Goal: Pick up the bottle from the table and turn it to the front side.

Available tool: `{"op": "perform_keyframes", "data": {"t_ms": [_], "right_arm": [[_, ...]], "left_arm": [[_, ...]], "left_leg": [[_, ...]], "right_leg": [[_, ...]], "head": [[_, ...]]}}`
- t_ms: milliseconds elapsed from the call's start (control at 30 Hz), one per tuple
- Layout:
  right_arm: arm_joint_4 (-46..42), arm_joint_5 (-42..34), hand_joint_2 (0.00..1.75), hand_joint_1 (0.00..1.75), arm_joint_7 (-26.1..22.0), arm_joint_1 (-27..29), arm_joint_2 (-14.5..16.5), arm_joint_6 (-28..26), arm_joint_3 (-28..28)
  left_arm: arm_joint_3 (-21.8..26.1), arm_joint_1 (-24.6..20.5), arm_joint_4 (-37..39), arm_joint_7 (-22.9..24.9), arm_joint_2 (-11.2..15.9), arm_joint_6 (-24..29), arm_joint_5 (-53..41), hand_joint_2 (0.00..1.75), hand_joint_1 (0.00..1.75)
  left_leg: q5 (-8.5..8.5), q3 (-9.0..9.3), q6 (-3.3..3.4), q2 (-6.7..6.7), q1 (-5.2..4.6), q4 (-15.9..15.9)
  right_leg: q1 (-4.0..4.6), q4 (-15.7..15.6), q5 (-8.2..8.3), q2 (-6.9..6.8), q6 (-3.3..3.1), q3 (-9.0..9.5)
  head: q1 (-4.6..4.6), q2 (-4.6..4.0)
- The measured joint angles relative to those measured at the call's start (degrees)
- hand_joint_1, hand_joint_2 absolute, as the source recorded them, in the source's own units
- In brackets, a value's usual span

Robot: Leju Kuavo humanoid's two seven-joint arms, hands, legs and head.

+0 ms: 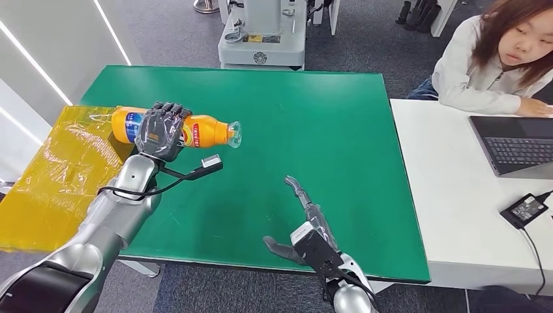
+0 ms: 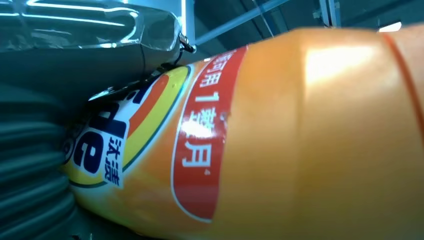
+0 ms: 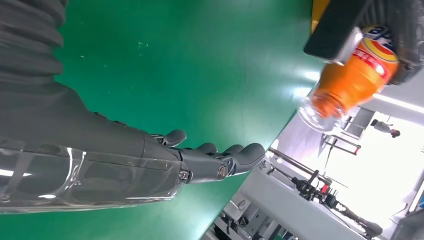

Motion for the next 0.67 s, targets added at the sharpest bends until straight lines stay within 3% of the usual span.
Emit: {"op": "perform_keyframes", "data": {"t_ms": [267,433,667], "right_arm": [[-0.7,-0.1,1.75,0.00,-0.3,0.8,-0.2,-0.3,-0.3],[-0.9,-0.1,1.75,0.00,-0.4,1.3,-0.5,-0.3,-0.5],[-1.0,-0.1,1.75,0.00,-0.5,1.6,-0.6,-0.3,-0.6]], "left_arm": [[-1.3,-2.1,7.9,11.9,2.4,-9.9,-4.6,1.75,1.75],[-3.0,-2.3,10.4,13.1,4.5,-12.1,-4.6,1.75,1.75],[-3.9,-2.4,11.8,13.1,5.4,-12.3,-4.6,1.75,1.75]], "left_leg": [[0.00,0.01,-0.01,0.03,0.02,0.0],[0.00,-0.01,-0.01,0.02,0.01,0.0],[0.00,-0.02,0.00,0.02,-0.01,0.0]], "right_leg": [[0.01,0.0,0.00,0.04,-0.01,-0.04],[0.02,0.0,-0.01,0.03,0.00,-0.05],[0.01,0.0,0.00,0.03,0.00,-0.04]], "head": [[-0.01,0.00],[0.01,0.00],[0.01,0.00]]}}
